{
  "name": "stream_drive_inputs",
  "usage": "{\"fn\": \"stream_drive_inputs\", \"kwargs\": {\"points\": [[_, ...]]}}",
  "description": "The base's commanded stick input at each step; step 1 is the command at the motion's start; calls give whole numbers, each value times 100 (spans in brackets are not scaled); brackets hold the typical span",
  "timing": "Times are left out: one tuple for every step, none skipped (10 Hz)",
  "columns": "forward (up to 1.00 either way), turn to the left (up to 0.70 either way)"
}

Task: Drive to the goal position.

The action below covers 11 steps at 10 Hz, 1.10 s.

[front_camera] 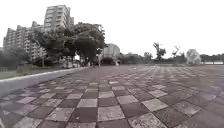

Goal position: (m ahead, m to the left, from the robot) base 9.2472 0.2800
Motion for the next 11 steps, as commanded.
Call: {"fn": "stream_drive_inputs", "kwargs": {"points": [[100, 0], [100, 0], [100, 0], [100, 0], [100, 0], [100, 0], [100, 0], [100, 0], [100, 0], [100, 0], [100, 0]]}}
